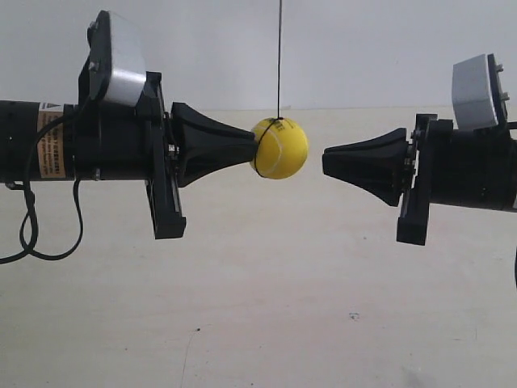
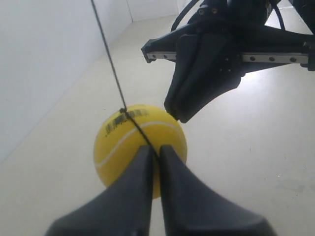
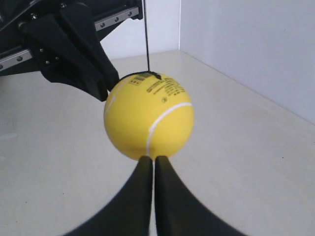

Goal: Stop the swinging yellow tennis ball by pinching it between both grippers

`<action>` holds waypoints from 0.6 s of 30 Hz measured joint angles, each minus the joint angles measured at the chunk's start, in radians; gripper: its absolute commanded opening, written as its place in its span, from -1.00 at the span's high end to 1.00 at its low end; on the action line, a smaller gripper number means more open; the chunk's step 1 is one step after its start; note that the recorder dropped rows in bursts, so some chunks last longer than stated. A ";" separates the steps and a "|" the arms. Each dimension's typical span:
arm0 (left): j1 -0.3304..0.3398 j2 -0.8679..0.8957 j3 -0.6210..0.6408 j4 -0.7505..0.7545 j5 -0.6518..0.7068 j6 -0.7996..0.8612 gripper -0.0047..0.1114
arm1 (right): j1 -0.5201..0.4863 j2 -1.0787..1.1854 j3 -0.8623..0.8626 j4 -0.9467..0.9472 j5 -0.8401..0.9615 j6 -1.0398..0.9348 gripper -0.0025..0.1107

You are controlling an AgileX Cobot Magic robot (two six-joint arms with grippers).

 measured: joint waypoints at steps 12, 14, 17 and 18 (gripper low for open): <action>0.000 0.000 0.000 0.000 0.000 0.002 0.84 | 0.000 0.000 0.000 0.014 0.000 0.002 0.96; 0.000 0.000 0.000 0.000 0.000 0.002 0.84 | 0.000 0.000 0.000 0.027 0.000 0.000 0.96; 0.000 0.000 0.000 0.000 0.000 0.002 0.84 | 0.000 0.000 0.000 0.041 0.000 -0.004 0.96; 0.000 0.000 0.000 0.000 0.000 0.002 0.84 | 0.000 0.000 0.000 0.048 0.000 -0.006 0.96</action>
